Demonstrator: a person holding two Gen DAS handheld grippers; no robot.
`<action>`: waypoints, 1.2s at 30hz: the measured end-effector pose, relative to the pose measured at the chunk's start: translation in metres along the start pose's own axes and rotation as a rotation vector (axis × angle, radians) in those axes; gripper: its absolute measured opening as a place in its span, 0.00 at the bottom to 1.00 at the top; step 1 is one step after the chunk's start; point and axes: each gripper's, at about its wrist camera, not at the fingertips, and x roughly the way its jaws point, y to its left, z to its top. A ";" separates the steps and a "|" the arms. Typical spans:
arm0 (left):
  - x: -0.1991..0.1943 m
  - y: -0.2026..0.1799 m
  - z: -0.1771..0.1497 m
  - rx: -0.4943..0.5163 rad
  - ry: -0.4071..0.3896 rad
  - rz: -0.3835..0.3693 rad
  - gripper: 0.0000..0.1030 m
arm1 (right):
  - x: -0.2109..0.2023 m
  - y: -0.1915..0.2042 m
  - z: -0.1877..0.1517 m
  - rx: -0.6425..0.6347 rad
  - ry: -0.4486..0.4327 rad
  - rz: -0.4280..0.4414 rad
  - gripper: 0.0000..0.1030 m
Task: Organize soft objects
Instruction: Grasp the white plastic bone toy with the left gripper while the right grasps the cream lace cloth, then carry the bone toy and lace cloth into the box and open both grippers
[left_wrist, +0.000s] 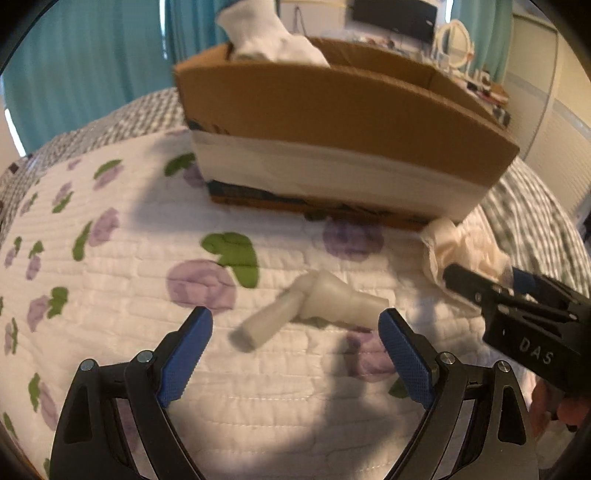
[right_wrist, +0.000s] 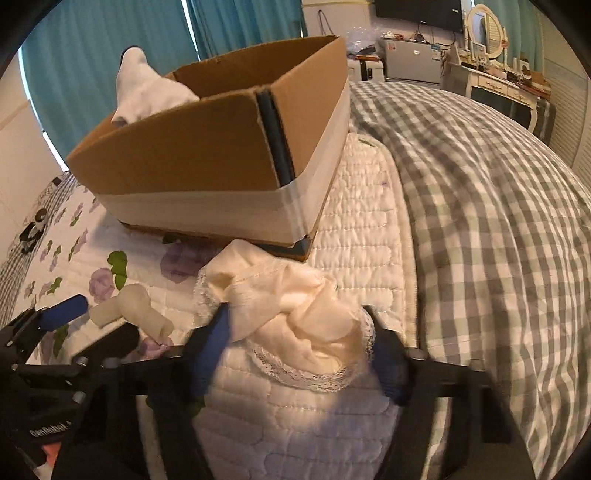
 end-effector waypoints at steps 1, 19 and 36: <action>0.004 -0.002 0.000 0.007 0.013 -0.004 0.90 | 0.001 0.002 0.000 -0.004 -0.003 -0.004 0.39; -0.002 0.008 0.001 0.054 0.017 -0.093 0.21 | -0.037 0.007 -0.005 -0.003 -0.062 -0.035 0.22; -0.139 0.031 0.011 0.148 -0.185 -0.176 0.12 | -0.169 0.063 -0.017 0.008 -0.200 -0.048 0.21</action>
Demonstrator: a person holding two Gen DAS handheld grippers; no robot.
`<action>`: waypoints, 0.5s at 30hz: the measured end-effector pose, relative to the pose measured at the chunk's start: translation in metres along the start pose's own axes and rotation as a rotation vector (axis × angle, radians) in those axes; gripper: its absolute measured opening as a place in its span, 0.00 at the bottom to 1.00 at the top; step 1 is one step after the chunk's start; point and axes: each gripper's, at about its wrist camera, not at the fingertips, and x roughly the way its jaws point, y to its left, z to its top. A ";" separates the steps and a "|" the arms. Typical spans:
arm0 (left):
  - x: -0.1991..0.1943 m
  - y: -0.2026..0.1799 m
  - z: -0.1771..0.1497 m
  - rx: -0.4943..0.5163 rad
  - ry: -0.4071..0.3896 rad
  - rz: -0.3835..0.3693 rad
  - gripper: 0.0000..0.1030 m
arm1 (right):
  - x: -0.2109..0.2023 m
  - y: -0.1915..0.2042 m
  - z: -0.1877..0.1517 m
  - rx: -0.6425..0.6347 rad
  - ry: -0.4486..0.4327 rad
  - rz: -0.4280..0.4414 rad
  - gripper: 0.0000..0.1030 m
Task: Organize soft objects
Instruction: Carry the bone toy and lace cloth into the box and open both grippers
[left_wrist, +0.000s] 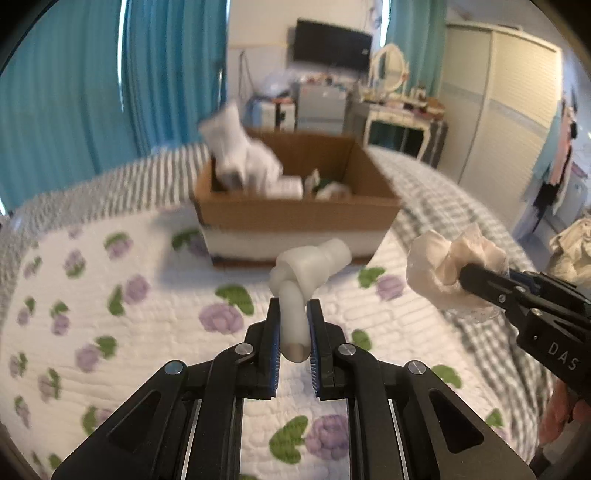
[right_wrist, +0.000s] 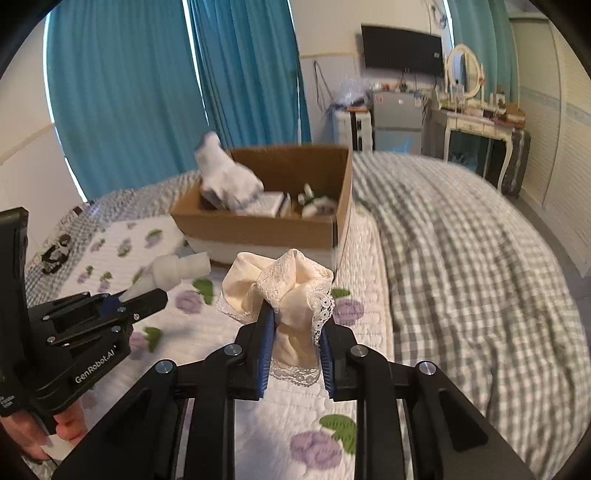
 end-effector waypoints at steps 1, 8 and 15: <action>-0.014 -0.002 0.005 0.011 -0.025 -0.001 0.12 | -0.011 0.003 0.003 -0.002 -0.014 -0.001 0.21; -0.090 -0.010 0.034 0.051 -0.183 -0.022 0.12 | -0.087 0.035 0.031 -0.044 -0.129 -0.020 0.21; -0.128 -0.006 0.059 0.096 -0.281 -0.032 0.12 | -0.124 0.058 0.060 -0.066 -0.207 -0.020 0.21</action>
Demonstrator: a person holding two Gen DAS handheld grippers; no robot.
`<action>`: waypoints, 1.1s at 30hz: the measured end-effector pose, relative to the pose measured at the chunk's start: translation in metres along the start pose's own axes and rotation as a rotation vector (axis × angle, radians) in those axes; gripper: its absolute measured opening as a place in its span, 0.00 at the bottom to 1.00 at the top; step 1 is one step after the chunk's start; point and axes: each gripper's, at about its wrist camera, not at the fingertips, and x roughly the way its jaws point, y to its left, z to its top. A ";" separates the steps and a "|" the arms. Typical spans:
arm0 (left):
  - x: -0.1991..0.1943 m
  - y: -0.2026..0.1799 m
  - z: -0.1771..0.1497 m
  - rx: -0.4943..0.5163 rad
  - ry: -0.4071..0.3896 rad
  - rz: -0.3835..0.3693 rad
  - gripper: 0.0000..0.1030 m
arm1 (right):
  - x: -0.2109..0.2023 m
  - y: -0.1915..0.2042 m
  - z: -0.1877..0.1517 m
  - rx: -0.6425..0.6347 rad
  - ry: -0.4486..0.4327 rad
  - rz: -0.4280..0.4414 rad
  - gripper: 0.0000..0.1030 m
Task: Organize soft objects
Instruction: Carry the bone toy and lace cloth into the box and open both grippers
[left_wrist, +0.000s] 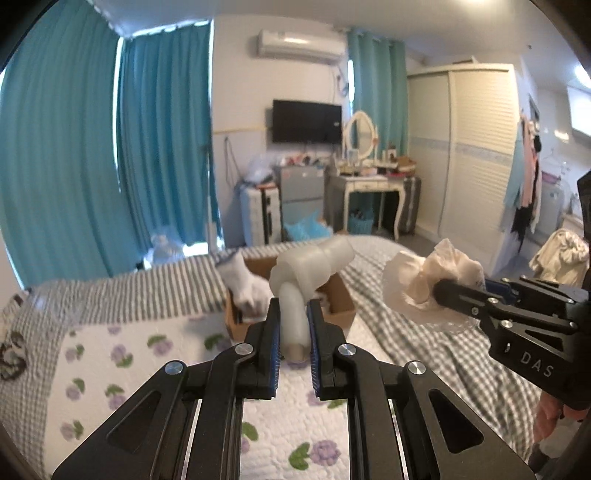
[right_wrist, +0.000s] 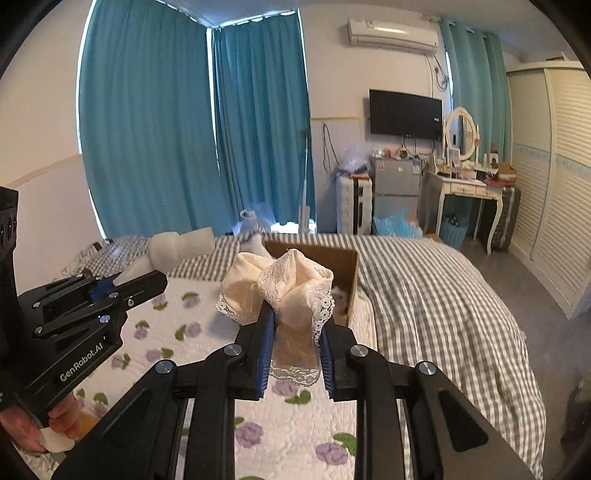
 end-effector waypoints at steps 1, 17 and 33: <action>0.000 0.002 0.004 0.001 -0.007 0.001 0.12 | 0.000 0.001 0.004 -0.001 -0.006 0.001 0.21; 0.134 0.036 0.050 0.021 0.060 -0.044 0.12 | 0.127 -0.017 0.069 -0.030 0.029 -0.004 0.21; 0.299 0.040 0.012 0.045 0.221 -0.033 0.17 | 0.300 -0.083 0.029 0.061 0.174 -0.013 0.38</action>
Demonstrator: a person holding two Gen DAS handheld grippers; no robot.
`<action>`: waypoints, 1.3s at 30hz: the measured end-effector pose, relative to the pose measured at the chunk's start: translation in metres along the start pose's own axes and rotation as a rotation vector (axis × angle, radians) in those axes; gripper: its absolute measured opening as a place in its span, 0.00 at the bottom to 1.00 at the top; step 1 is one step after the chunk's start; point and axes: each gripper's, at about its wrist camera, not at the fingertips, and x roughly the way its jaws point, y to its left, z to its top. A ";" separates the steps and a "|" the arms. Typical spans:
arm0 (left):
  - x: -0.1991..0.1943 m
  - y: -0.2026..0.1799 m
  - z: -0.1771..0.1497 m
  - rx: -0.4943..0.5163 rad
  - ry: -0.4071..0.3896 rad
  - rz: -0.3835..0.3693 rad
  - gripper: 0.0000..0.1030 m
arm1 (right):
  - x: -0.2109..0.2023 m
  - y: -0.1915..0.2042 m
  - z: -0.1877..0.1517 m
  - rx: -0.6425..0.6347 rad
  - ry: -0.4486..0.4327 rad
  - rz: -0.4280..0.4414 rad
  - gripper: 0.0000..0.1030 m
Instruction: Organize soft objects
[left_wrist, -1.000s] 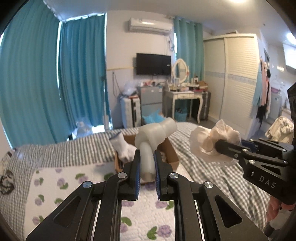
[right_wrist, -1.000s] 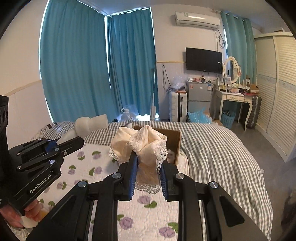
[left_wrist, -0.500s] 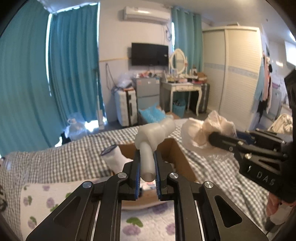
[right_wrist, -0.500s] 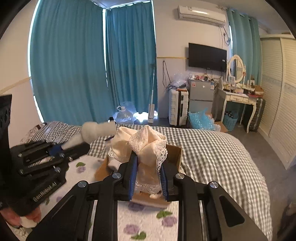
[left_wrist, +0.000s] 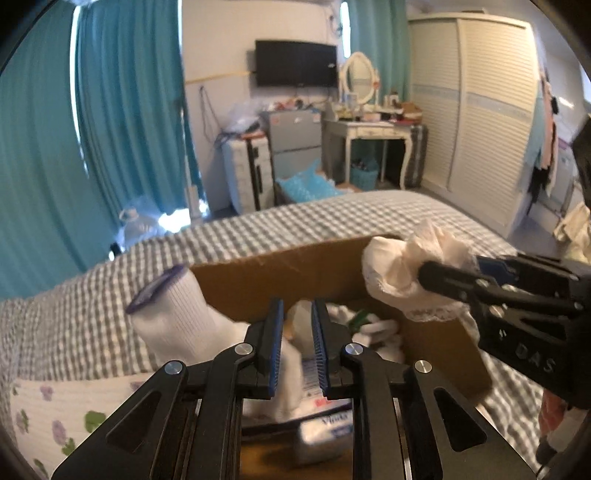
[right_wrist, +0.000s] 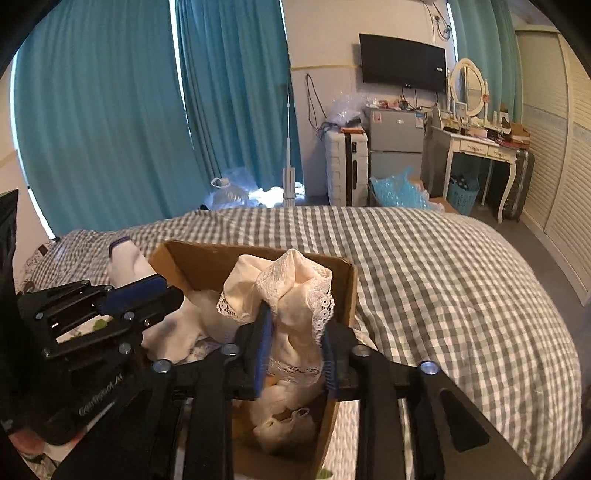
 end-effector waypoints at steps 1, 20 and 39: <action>0.006 0.001 0.001 -0.015 0.016 -0.011 0.17 | 0.005 -0.004 -0.001 0.012 0.000 0.003 0.46; -0.108 -0.008 0.055 -0.015 -0.145 0.028 0.18 | -0.110 0.006 0.036 0.010 -0.138 -0.034 0.69; -0.385 -0.005 0.062 0.001 -0.621 0.163 0.64 | -0.373 0.084 0.051 -0.077 -0.445 -0.047 0.81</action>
